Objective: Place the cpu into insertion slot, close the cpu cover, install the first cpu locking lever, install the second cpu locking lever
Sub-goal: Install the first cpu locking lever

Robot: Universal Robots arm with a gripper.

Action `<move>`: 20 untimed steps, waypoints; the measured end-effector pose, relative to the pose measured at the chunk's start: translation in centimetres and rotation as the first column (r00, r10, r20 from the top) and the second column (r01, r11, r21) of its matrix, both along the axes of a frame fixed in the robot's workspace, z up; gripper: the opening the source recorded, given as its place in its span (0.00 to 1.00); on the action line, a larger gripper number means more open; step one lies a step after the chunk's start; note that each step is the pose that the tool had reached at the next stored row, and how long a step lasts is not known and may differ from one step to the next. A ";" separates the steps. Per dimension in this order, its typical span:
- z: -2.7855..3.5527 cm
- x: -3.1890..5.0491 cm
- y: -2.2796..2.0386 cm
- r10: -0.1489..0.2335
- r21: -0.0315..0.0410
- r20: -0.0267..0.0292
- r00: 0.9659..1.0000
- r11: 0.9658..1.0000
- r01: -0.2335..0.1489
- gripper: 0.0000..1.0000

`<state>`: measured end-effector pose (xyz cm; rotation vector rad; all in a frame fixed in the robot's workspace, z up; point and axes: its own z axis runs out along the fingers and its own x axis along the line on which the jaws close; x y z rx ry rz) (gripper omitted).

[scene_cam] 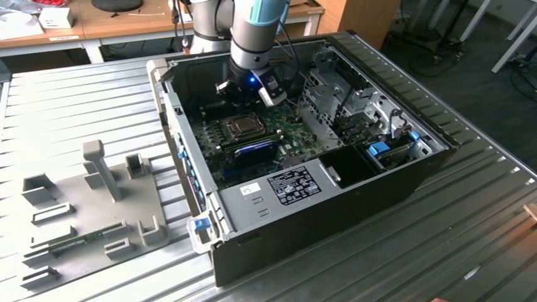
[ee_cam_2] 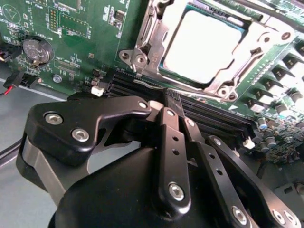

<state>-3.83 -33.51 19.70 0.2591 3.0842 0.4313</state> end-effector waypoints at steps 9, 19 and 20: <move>-0.08 0.00 0.00 -0.013 0.000 0.000 1.000 1.000 0.013 0.10; -0.09 0.00 0.03 -0.023 0.000 0.000 1.000 1.000 0.023 0.10; -0.10 0.00 0.03 -0.025 0.000 0.000 1.000 1.000 0.025 0.10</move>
